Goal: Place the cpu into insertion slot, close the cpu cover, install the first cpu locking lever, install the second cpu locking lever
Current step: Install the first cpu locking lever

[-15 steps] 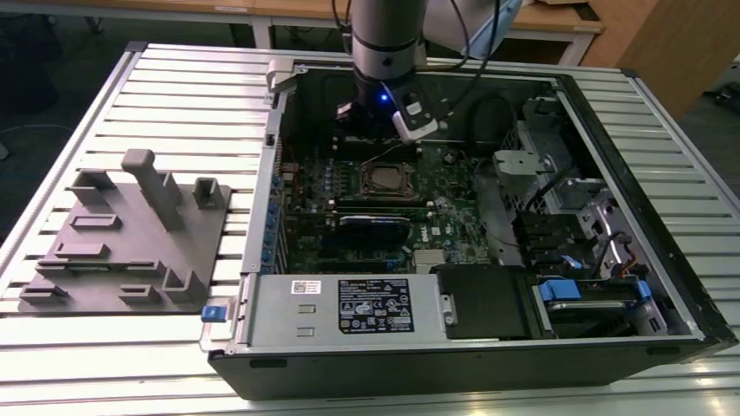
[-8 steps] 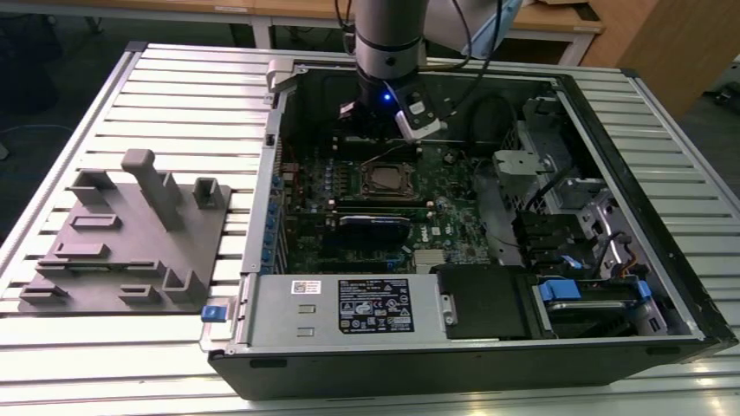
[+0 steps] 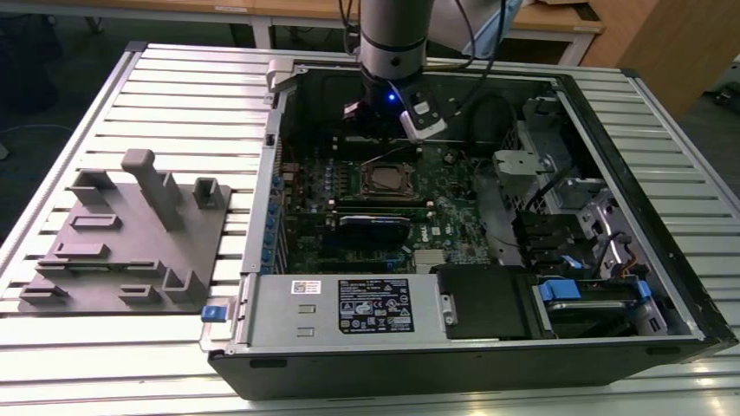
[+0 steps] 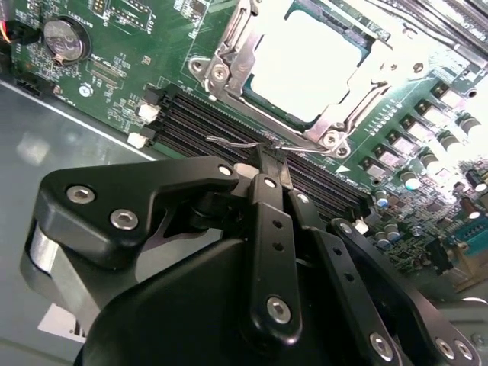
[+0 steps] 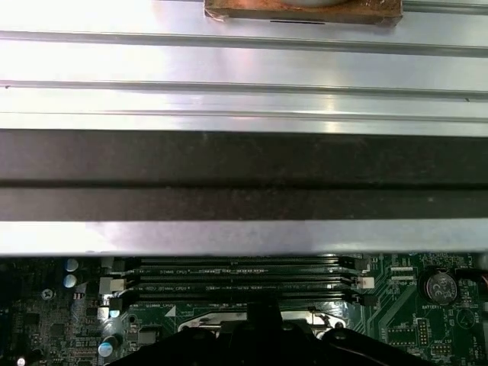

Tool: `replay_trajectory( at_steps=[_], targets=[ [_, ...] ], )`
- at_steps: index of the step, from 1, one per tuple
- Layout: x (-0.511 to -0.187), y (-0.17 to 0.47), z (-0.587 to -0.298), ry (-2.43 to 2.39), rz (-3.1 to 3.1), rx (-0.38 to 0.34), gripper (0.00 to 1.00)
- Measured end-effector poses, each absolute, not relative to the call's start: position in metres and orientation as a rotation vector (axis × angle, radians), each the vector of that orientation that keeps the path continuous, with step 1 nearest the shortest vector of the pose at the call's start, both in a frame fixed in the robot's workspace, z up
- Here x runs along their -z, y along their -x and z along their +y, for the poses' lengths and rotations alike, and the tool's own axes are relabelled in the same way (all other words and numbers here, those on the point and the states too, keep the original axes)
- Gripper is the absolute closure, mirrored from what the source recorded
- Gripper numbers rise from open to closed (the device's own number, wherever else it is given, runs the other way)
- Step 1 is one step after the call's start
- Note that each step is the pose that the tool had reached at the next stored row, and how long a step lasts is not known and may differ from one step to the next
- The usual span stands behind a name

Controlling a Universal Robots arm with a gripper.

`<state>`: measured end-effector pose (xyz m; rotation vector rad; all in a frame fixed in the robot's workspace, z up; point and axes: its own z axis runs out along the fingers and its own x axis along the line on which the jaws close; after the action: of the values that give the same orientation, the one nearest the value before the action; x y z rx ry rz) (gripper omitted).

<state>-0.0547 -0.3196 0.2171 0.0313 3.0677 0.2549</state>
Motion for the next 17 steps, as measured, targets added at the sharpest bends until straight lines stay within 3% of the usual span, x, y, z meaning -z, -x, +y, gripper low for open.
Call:
replay_trajectory(
  at_steps=[17],
  targets=[
    [-0.217,0.043,-0.319,-0.036,3.068,-0.252,0.89]
  ],
)
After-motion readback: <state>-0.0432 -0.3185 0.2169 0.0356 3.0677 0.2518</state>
